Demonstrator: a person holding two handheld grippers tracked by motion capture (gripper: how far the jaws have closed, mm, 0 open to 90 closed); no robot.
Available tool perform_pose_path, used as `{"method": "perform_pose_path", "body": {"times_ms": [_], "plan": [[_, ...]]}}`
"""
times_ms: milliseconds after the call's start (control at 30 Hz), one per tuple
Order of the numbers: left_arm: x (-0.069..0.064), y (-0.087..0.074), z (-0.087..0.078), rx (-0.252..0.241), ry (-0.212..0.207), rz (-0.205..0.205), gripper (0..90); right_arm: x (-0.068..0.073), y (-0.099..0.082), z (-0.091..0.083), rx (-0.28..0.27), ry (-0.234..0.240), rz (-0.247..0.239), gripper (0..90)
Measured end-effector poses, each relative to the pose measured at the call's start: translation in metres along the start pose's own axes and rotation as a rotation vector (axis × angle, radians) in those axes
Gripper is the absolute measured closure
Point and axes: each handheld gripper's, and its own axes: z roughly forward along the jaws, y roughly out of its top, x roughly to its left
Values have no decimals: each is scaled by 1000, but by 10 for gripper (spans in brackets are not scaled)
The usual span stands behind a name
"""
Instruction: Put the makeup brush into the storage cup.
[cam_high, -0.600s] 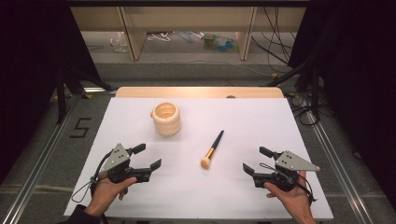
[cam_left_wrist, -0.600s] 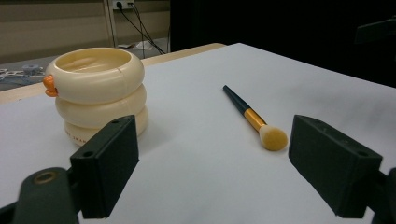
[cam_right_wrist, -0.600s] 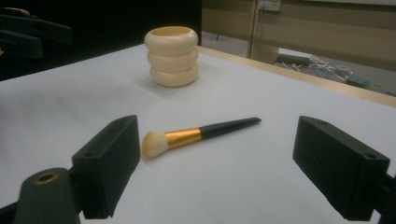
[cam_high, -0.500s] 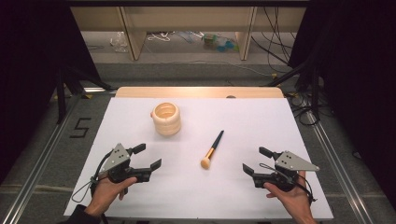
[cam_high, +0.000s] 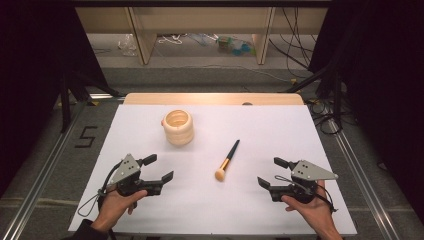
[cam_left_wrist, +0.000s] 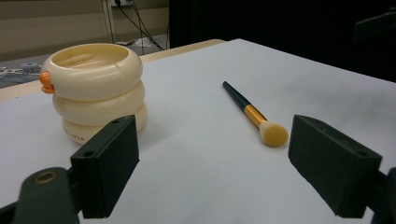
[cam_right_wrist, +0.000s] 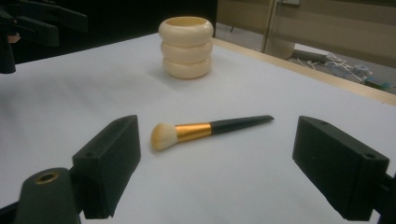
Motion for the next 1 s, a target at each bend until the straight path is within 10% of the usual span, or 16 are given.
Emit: {"method": "perform_pose_path", "body": {"times_ms": [400, 1000], "plan": [[1, 0, 0, -5, 1, 1, 163, -13, 15, 16, 191, 143, -70, 168], [4, 0, 0, -3, 10, -2, 163, -37, 61, 71, 299, 222, -211, 215]]}}
